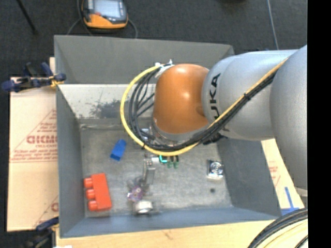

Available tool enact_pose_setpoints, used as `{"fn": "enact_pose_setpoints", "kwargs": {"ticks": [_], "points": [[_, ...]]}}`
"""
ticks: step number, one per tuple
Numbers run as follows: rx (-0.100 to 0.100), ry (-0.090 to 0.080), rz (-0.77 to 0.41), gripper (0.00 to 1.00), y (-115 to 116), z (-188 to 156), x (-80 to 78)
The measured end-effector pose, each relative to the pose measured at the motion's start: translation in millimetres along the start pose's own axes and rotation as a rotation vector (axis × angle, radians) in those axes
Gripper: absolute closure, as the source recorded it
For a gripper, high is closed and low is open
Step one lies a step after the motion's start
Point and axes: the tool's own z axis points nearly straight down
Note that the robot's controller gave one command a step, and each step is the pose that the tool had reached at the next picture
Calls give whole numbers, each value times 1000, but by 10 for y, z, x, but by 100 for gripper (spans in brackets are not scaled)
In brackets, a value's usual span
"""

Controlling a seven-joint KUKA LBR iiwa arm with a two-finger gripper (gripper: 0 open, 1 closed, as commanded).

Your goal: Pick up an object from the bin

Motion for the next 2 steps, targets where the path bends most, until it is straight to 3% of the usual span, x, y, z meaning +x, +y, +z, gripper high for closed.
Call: {"fn": "enact_pose_setpoints", "kwargs": {"ticks": [1,2], "points": [[-2,-9,-87,0,950,822,-750],[5,-6,-333,0,66,818,-561]]}}
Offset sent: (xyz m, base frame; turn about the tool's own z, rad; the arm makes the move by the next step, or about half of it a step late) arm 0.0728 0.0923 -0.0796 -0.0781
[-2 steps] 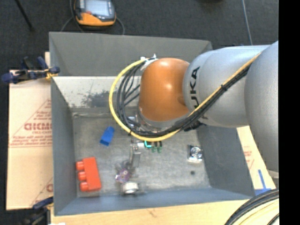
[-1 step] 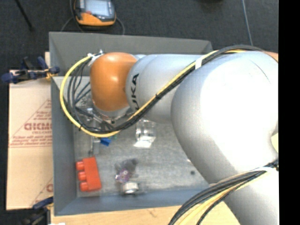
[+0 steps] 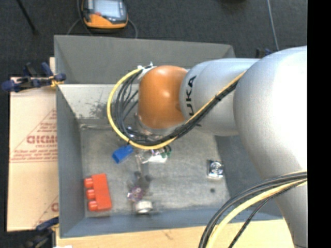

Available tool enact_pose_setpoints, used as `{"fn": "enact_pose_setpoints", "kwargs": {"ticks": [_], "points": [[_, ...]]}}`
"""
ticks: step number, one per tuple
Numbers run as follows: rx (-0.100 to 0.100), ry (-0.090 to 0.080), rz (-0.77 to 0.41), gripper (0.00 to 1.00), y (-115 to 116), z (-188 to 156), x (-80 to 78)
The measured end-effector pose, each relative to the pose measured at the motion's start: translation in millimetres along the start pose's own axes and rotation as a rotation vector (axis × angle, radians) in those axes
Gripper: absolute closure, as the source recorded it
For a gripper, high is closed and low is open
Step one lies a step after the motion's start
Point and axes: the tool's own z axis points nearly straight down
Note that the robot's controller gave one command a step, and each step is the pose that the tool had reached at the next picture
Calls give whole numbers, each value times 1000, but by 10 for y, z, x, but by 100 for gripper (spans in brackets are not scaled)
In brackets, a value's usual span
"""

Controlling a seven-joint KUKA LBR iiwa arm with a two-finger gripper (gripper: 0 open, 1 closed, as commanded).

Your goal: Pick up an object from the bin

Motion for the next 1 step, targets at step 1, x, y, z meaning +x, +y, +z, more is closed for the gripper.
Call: {"fn": "enact_pose_setpoints", "kwargs": {"ticks": [1], "points": [[-4,-1,0,100,30,-3,-8]]}}
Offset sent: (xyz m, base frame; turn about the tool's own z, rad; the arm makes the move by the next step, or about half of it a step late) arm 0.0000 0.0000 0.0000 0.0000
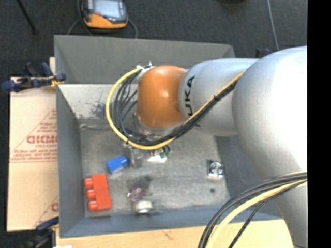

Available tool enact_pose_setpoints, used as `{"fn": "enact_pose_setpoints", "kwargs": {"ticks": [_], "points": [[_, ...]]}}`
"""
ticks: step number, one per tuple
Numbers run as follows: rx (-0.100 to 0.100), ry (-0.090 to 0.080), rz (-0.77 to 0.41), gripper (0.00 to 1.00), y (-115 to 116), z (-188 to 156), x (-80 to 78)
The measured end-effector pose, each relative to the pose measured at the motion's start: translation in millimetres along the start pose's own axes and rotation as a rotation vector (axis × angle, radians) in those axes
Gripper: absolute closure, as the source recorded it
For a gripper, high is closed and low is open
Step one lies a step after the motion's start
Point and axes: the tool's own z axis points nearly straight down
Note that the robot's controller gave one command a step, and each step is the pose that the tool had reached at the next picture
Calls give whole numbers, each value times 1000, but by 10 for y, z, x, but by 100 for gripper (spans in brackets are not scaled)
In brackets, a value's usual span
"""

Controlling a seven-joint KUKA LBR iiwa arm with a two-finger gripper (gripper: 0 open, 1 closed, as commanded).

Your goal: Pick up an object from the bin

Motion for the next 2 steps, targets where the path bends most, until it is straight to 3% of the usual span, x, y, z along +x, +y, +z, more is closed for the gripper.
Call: {"fn": "enact_pose_setpoints", "kwargs": {"ticks": [1,2], "points": [[-1,0,88,100,474,-270,383],[-1,0,91,0,457,-263,380]]}}
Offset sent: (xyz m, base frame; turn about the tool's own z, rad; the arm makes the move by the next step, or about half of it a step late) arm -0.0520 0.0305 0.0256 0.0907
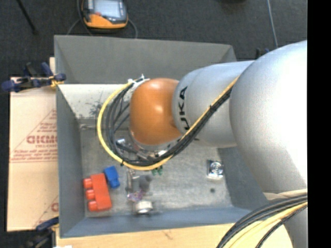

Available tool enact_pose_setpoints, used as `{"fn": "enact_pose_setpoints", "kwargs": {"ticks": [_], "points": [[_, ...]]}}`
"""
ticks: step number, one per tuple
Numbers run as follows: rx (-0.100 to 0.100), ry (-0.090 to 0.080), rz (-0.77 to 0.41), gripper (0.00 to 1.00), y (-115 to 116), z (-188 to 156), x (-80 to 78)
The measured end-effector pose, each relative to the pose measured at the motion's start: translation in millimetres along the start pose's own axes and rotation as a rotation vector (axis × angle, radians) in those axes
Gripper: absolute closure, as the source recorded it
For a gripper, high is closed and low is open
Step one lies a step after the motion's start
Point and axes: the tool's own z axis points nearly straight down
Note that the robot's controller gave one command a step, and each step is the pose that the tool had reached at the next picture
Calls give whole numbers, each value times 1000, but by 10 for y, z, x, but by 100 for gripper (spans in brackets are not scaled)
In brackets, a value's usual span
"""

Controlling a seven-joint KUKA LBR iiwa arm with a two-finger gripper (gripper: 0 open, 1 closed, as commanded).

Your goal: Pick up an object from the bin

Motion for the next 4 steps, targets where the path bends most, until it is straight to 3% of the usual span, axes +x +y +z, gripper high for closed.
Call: {"fn": "enact_pose_setpoints", "kwargs": {"ticks": [1,2,3,4], "points": [[0,-2,-285,0,543,391,-240],[0,-2,-280,100,529,384,-243],[3,-11,-311,100,320,-782,-523],[1,-2,-311,0,332,-728,-498]]}}
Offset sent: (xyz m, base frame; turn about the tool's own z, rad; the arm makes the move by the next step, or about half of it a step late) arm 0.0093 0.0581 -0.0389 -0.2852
